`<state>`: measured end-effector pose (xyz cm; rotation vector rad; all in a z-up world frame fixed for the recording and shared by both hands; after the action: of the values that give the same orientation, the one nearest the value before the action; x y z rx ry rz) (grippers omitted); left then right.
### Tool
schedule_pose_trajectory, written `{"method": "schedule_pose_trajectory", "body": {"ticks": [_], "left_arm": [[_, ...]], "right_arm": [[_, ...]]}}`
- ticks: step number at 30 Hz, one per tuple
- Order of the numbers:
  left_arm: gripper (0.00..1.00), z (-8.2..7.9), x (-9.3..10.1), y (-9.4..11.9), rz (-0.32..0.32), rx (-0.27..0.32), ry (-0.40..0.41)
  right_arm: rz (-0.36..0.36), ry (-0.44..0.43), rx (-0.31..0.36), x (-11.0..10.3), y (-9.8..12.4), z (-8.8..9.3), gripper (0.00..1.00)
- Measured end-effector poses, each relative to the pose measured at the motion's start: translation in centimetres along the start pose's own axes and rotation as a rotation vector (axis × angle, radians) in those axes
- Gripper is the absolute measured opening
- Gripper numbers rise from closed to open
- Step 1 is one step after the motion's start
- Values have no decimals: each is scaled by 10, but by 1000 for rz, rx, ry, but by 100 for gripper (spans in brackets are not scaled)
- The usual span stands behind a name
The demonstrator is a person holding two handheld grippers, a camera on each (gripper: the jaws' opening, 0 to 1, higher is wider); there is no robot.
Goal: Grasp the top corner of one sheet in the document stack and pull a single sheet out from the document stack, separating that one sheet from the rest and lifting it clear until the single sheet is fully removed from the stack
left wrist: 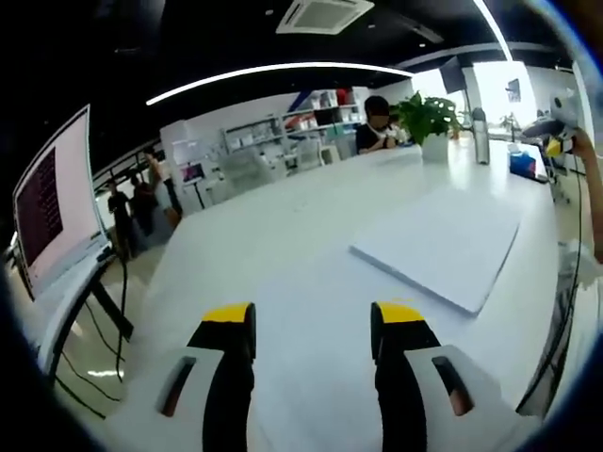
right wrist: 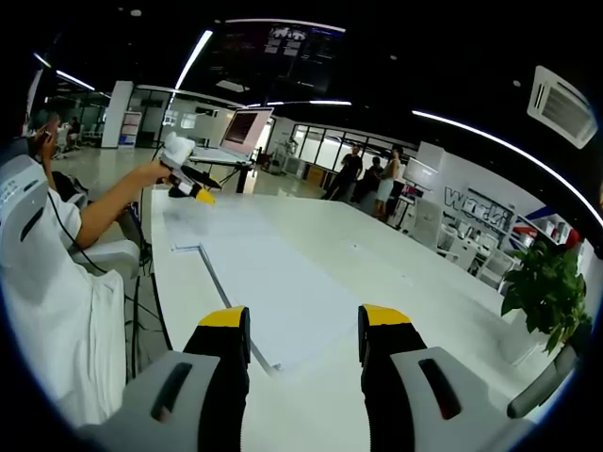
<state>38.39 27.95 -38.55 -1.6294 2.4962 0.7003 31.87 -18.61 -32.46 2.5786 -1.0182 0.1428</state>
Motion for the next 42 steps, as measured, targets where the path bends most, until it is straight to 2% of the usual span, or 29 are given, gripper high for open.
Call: {"method": "schedule_pose_trajectory", "body": {"ticks": [14, 21, 31, 36, 38, 42], "left_arm": [[49, -34, 23, 14, 78, 96, -29], [49, -54, 33, 26, 118, 166, -27], [48, -68, 43, 36, 142, 209, -40], [47, -72, 48, 40, 175, 232, -28], [46, -74, 50, 41, 181, 243, -32], [46, -78, 52, 43, 184, 252, -37]], "right_arm": [[2, 1, 4, 1, 0, -2, 46], [3, 1, 5, 1, 0, -3, 46], [7, -1, 10, 1, 1, -4, 46], [12, -4, 16, 2, 2, -5, 46], [38, -5, 34, 6, 4, -9, 45], [43, -7, 52, 6, 8, -13, 45]]}}
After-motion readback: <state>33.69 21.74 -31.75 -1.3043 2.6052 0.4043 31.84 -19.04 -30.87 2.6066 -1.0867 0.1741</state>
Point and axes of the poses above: the point that each gripper's makers call its tool centre point, and the gripper's own axes: y roughly backward along the fingers, x roughly to its right, z roughly out of its underside, the point moved 3 cm from there along y, roughly backward along the fingers, and after that the axes turned 5 degrees about -y, right-handed, at the moved point
